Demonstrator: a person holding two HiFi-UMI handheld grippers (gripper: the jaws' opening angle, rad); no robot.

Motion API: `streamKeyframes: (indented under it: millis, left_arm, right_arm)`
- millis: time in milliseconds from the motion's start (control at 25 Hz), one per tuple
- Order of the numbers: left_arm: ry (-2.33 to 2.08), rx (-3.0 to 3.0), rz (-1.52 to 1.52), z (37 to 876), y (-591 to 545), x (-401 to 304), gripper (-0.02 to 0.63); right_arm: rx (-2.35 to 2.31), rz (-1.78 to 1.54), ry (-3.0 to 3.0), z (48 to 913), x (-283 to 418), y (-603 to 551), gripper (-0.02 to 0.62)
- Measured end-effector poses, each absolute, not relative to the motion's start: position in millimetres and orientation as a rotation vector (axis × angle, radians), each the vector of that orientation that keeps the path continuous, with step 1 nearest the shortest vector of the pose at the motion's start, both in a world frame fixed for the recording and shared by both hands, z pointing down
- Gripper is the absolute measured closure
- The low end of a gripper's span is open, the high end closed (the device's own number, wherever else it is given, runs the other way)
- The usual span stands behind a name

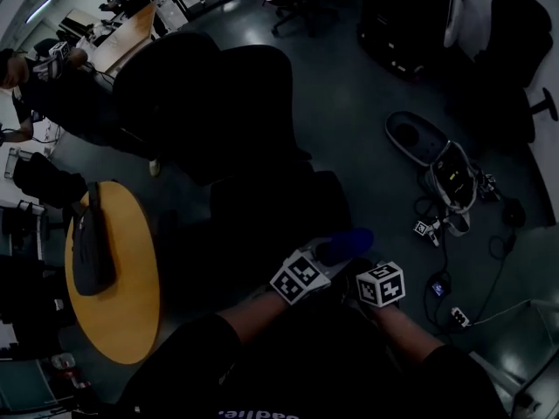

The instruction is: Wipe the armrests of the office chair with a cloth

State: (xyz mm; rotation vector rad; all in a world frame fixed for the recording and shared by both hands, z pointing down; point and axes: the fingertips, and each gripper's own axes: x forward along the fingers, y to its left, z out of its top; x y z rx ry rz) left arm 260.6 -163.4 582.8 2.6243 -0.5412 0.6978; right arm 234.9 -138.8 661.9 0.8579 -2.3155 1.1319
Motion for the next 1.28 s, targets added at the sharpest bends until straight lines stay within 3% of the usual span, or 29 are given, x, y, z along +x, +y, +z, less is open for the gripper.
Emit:
streamKeyframes:
  millis: [640, 1280]
  left_arm:
    - [-1.057, 2.530, 0.388, 507.5, -100.5, 82.3, 0.477]
    - [-1.118, 2.532, 0.222, 468.1, 70.6, -78.9, 0.477]
  right_arm:
    - [0.656, 0.939, -2.438, 603.6, 132.9, -82.8, 0.591]
    - [0.771, 0.818, -2.442, 557.4, -5.9, 56.7, 0.590]
